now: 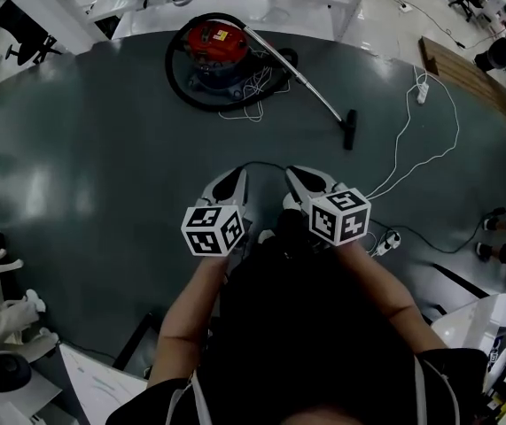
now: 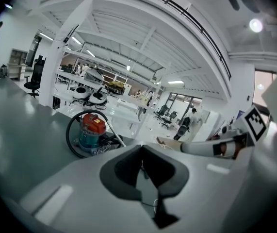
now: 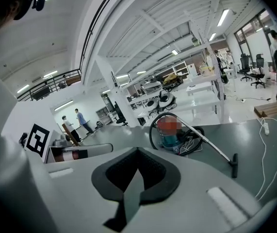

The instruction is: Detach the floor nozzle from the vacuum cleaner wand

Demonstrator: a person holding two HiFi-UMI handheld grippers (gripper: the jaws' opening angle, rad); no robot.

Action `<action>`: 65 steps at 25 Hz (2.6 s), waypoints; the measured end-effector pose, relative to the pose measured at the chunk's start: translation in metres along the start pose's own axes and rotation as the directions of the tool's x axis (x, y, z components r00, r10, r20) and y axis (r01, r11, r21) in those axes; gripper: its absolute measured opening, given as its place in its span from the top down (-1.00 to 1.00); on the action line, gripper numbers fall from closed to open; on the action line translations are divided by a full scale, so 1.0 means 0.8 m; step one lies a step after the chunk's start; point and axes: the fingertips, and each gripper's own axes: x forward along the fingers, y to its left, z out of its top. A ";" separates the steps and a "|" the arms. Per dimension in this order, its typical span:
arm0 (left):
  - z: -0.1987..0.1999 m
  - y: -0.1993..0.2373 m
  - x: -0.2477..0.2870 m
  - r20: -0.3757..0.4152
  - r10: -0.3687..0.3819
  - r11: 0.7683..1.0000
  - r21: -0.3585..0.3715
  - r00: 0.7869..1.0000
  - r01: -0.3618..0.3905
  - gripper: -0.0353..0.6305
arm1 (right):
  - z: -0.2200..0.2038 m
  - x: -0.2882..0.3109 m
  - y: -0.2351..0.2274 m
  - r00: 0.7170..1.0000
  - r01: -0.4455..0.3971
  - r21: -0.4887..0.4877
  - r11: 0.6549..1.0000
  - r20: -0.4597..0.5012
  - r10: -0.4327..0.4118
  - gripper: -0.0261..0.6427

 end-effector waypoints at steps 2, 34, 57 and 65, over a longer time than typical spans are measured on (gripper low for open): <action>0.007 0.008 0.008 0.001 0.009 1.000 -0.003 1.000 -0.009 0.86 | 0.008 0.014 -0.007 1.000 0.008 -0.006 1.000 -0.008 -0.008 0.93; 0.136 0.078 0.235 0.022 0.162 0.987 -0.022 0.987 -0.161 0.86 | 0.160 0.188 -0.185 0.988 -0.102 -0.035 0.994 -0.117 0.097 0.93; 0.202 0.185 0.356 -0.031 0.080 0.995 0.059 0.996 -0.078 0.86 | 0.206 0.314 -0.222 0.988 -0.045 -0.012 0.999 -0.149 0.043 0.93; 0.245 0.243 0.411 -0.099 0.035 0.998 0.055 0.994 -0.029 0.86 | 0.243 0.388 -0.239 0.986 0.013 0.063 0.998 -0.168 -0.002 0.93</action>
